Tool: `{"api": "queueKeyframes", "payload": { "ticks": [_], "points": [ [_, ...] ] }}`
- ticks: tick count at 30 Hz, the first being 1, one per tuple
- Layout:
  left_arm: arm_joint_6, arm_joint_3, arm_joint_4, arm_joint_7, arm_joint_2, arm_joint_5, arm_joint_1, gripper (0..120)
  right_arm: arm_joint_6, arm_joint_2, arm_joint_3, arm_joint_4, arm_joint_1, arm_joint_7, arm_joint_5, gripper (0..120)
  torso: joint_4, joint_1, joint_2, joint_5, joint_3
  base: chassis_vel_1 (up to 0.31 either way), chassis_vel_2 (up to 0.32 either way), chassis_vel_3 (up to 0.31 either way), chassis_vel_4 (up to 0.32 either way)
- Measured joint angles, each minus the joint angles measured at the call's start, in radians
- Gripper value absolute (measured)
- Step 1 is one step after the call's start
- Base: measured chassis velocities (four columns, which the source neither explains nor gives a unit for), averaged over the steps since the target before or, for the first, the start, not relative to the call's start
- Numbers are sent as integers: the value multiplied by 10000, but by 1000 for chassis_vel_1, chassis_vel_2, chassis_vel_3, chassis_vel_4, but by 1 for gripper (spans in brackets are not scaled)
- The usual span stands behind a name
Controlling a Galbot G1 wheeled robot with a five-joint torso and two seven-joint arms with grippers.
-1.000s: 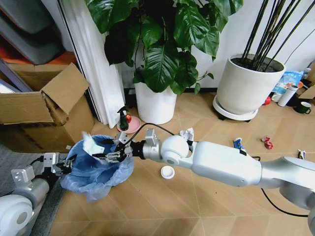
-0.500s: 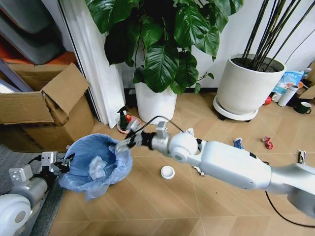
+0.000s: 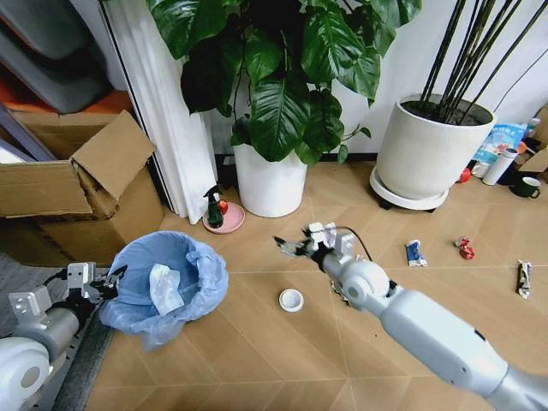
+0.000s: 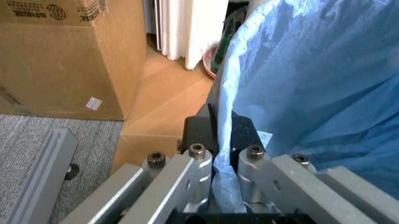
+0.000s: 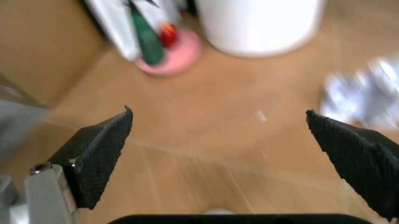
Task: Pick up the trash bin and place the garbage on the floor into it.
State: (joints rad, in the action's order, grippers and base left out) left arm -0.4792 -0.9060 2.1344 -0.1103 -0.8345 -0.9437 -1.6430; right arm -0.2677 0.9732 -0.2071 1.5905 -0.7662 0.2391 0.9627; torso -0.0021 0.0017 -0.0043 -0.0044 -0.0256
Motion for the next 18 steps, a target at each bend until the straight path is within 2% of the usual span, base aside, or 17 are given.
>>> {"api": "queueKeyframes", "payload": {
  "ticks": [8,15,18],
  "points": [
    [-82,-6,69,-79,33,-70,-8,0,-716,521,116,-909,-871,857,-152,100,0,0,0,-1,0,0,0,0,0],
    [-113,-26,79,-112,37,-94,-56,0,-1313,838,-135,-1606,-656,1128,-194,100,0,0,0,-3,-1,0,0,0,0],
    [-126,-92,153,-122,37,-111,-139,0,-1603,1243,-323,-2059,-369,1239,-180,100,1,0,0,-3,-1,0,0,0,0]
  ]
}}
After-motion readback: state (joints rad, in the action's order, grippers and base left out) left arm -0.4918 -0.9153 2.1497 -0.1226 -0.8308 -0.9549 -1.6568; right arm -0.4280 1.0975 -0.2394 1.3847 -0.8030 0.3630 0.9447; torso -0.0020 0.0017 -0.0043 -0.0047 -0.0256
